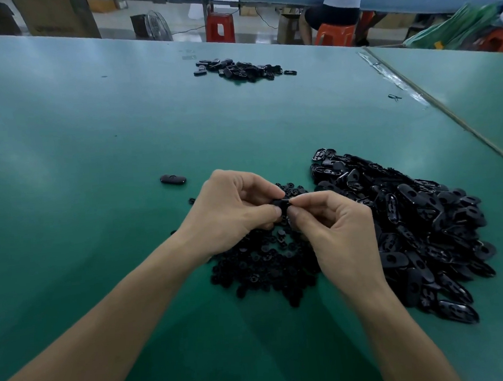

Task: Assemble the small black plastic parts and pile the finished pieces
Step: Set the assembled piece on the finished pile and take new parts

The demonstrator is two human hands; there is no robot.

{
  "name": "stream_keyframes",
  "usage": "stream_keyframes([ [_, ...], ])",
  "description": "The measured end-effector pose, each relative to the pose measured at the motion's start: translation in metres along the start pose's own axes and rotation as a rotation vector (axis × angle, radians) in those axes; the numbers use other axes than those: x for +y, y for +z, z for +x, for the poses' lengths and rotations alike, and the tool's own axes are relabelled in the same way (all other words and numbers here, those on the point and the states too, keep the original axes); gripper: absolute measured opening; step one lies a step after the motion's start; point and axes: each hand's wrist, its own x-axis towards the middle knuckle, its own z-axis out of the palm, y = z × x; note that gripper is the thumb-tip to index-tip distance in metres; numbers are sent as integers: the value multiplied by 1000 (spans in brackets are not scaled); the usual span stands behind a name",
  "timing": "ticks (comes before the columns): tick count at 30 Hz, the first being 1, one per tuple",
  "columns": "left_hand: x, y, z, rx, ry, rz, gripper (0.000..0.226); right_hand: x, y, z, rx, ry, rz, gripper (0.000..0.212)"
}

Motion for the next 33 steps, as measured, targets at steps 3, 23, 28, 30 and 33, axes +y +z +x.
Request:
stream_keyframes([
  [3, -1, 1, 0, 5, 20, 31, 25, 0, 0, 0, 0, 11, 0, 16],
  [23, -7, 10, -1, 48, 100, 82, 30, -2, 5, -4, 58, 28, -30, 13],
  [28, -6, 9, -1, 57, 101, 64, 28, -3, 9, -6, 104, 4, -77, 16],
  [30, -5, 10, -2, 55, 103, 75, 29, -3, 10, -7, 111, -9, -95, 18],
  [33, -5, 10, -3, 63, 109, 97, 30, -3, 10, -7, 111, -3, -85, 18],
])
